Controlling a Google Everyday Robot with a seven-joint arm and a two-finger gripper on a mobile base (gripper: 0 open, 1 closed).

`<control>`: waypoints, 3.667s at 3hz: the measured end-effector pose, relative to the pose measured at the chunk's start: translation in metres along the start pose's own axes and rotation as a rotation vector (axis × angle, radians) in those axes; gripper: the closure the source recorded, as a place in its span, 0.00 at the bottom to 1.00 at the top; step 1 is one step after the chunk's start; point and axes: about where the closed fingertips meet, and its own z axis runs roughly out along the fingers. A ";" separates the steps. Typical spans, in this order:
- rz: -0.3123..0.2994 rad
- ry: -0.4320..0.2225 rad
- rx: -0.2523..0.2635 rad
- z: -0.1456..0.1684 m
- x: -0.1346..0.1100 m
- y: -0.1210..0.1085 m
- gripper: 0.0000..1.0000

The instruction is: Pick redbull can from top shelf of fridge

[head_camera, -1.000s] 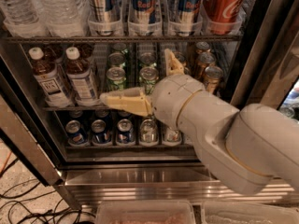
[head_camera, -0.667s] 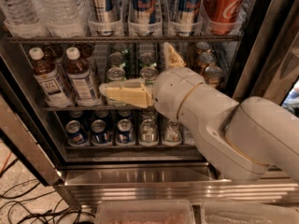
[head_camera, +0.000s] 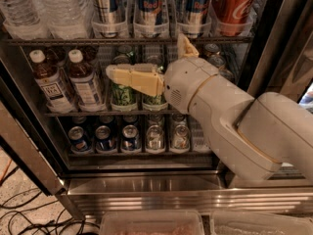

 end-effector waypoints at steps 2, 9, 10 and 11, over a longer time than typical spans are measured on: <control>-0.011 0.019 0.013 -0.002 0.001 0.001 0.00; -0.065 0.053 0.040 0.047 -0.005 0.023 0.00; -0.082 0.060 0.062 0.036 -0.006 0.031 0.00; -0.107 0.064 0.096 0.024 -0.010 0.037 0.00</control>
Offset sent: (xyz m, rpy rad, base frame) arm -0.0046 -0.0065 -0.0035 -0.0412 0.0213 -0.0372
